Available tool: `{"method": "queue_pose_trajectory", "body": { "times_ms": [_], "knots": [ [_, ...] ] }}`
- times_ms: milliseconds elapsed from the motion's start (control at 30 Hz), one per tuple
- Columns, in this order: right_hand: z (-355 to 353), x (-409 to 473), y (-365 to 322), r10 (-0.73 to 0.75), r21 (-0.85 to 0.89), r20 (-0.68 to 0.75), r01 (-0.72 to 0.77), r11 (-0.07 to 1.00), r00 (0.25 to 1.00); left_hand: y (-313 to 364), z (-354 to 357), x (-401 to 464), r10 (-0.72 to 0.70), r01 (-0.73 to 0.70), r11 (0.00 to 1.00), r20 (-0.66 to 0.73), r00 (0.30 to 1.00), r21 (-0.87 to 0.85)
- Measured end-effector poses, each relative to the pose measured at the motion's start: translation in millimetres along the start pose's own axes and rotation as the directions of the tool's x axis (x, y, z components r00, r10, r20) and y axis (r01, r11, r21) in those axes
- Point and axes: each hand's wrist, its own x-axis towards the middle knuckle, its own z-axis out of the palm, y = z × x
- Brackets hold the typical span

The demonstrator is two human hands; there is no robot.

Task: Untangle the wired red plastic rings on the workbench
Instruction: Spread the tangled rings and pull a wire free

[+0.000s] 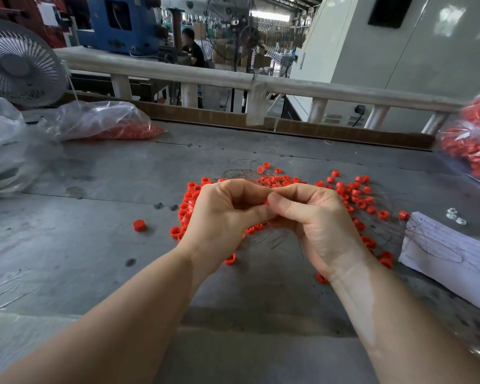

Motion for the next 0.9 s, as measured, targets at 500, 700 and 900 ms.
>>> {"method": "queue_pose_trajectory", "body": {
  "times_ms": [500, 700, 900],
  "knots": [
    [2.0, -3.5, -4.4, -0.442, -0.505, 0.104, 0.43, 0.748, 0.891, -0.4, -0.9, 1.6, -0.293, 0.289, 0.905, 0.035, 0.955, -0.313],
    [-0.5, -0.3, -3.6, -0.439, -0.446, 0.032, 0.405, 0.798, 0.898, 1.2, -0.4, 1.9, -0.288, 0.286, 0.894, 0.047, 0.957, -0.345],
    [-3.2, 0.9, -2.8, -0.456, -0.402, 0.022, 0.426, 0.811, 0.89, 0.8, -0.4, 0.2, -0.169, 0.148, 0.94, -0.042, 0.985, -0.308]
  ]
}}
